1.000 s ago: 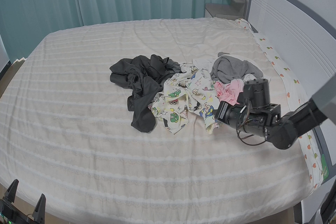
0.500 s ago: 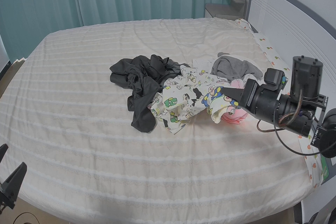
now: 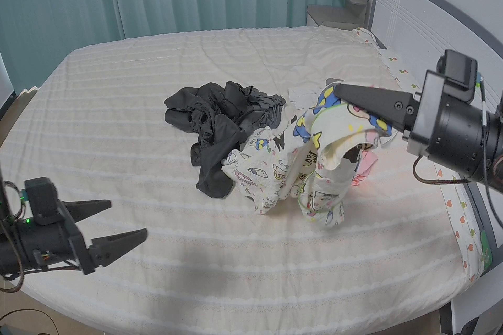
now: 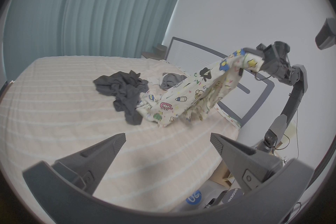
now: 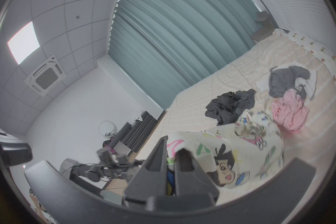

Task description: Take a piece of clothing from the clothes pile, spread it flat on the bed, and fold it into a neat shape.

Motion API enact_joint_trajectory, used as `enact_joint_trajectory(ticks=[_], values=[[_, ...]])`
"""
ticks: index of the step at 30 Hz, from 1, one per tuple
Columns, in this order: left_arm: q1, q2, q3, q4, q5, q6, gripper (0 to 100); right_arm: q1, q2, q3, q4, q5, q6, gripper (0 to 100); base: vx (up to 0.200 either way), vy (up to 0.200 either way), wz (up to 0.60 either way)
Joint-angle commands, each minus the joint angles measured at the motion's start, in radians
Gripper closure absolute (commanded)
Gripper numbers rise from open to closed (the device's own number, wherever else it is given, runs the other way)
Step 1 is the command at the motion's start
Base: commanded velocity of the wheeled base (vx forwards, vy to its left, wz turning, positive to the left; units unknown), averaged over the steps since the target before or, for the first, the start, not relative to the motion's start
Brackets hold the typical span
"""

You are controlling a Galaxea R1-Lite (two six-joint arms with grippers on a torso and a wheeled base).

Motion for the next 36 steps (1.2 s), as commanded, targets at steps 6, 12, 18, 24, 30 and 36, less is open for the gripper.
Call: enact_joint_trajectory(ticks=[6,12,18,24,30,36], values=[[-0.167,0.492,0.138,-0.404,-0.079,0.009,0,0.124,-0.054,-0.114,0.032,0.000,-0.042,100,0.000,0.000,0.00],[-0.256,0.702,0.153,-0.626,-0.068,0.012,0,0.182,-0.049,-0.131,0.022,-0.004,-0.048,100,0.000,0.000,0.00],[-0.305,0.878,0.153,-0.826,0.080,0.009,0,0.207,-0.045,-0.132,0.021,-0.004,-0.051,100,0.000,0.000,0.00],[-0.425,0.929,0.150,-0.933,0.131,-0.066,0,0.207,-0.043,-0.132,0.019,-0.004,-0.050,100,0.000,0.000,0.00],[-0.545,0.938,0.130,-1.039,0.222,-0.192,0,0.204,-0.041,-0.134,0.019,-0.004,-0.050,100,0.000,0.000,0.00],[-0.555,1.047,0.017,-1.045,0.484,-0.190,0,0.202,-0.034,-0.135,0.018,-0.004,-0.050,100,0.000,0.000,0.00]])
